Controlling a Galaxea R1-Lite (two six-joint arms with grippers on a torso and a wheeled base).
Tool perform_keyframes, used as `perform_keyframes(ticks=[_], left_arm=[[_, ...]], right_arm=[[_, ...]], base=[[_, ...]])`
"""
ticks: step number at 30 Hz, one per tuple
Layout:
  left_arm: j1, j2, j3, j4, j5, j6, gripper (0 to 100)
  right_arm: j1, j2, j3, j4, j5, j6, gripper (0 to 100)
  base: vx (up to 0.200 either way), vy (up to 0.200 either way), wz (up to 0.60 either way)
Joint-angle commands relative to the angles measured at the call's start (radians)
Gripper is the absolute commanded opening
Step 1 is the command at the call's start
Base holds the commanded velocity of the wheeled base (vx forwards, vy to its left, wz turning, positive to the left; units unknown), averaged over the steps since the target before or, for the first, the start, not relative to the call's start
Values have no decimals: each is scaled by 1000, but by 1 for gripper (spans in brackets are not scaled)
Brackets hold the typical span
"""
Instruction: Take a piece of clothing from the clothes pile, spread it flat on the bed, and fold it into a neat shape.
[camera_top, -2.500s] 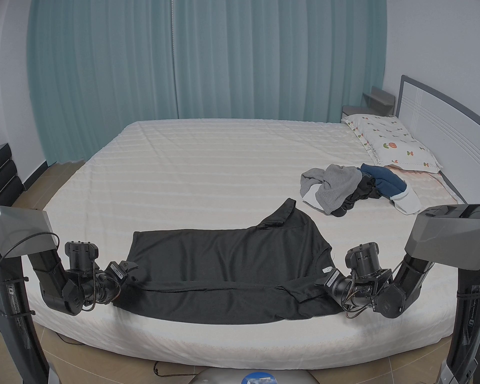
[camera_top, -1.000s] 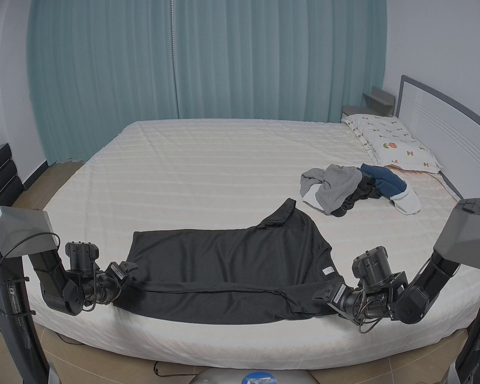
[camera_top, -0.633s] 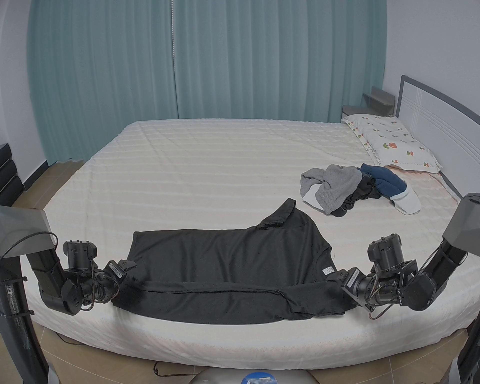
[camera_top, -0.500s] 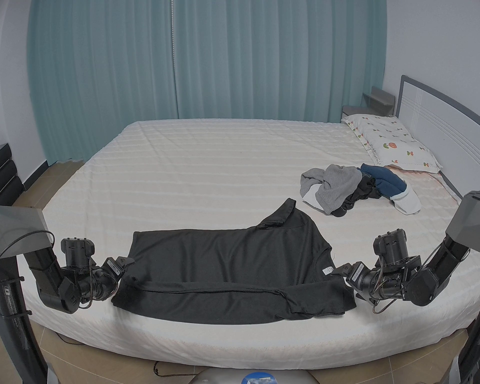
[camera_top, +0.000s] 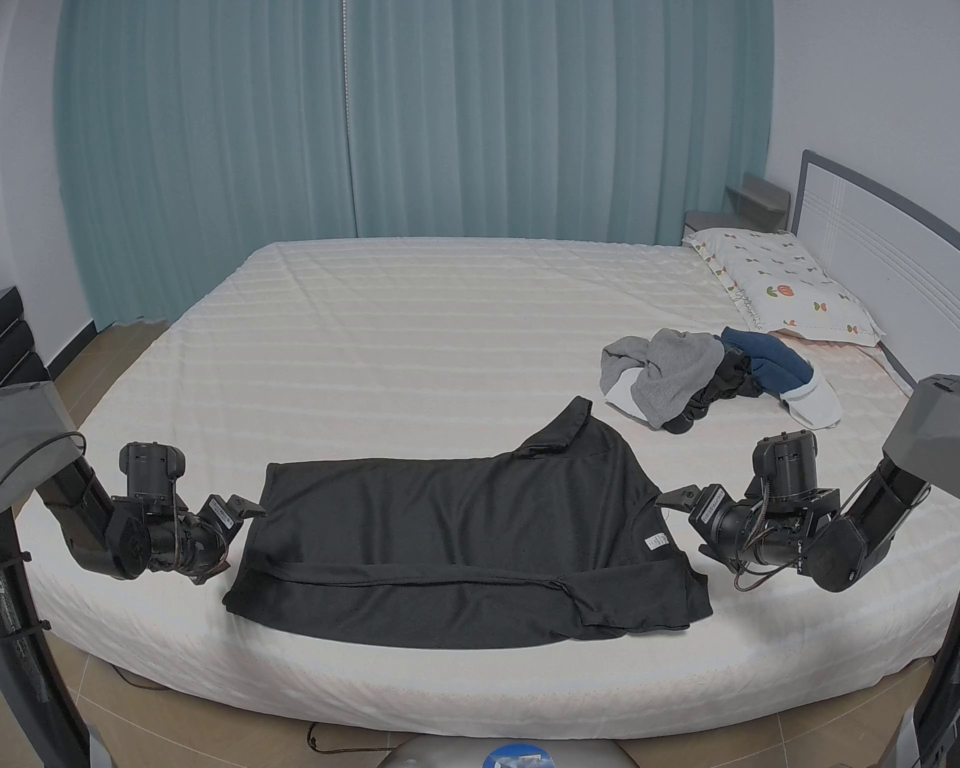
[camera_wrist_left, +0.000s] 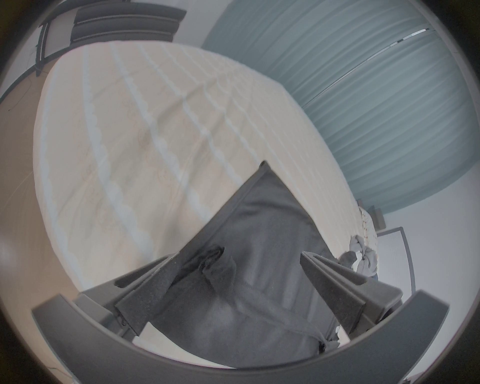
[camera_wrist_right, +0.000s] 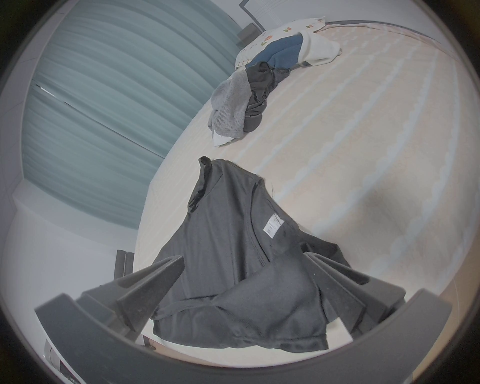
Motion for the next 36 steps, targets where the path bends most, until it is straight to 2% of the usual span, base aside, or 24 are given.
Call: perform_keyframes(ticks=[1, 3, 9, 10, 13, 22, 28, 29, 36], left_arm=[[0, -5, -124, 124, -70, 0, 100], [0, 7, -179, 187, -116, -10, 100], [-13, 24, -183, 227, -103, 1, 100], [-13, 32, -180, 227, -98, 3, 100], [-15, 45, -173, 225, -84, 3, 100], [-41, 85, -163, 219, -1, 26, 100], [-41, 94, -185, 219, 5, 24, 100], [-41, 94, -185, 219, 5, 24, 0], [-38, 97, -185, 219, 11, 24, 0]], right_arm=[[-4, 60, -6, -70, 13, 5, 100], [-4, 64, 56, -152, 18, 21, 100], [-10, 87, 167, -318, 27, 45, 100], [-19, 95, 198, -382, 27, 48, 100], [-22, 113, 239, -433, 37, 48, 100], [-40, 104, 267, -442, 41, 58, 100], [-44, 106, 267, -442, 41, 59, 100], [-44, 106, 267, -442, 41, 58, 100], [-45, 112, 267, -442, 39, 58, 100]], base=[[0, 0, 0], [0, 0, 0], [0, 0, 0], [0, 0, 0], [0, 0, 0], [0, 0, 0], [0, 0, 0], [0, 0, 0], [0, 0, 0]])
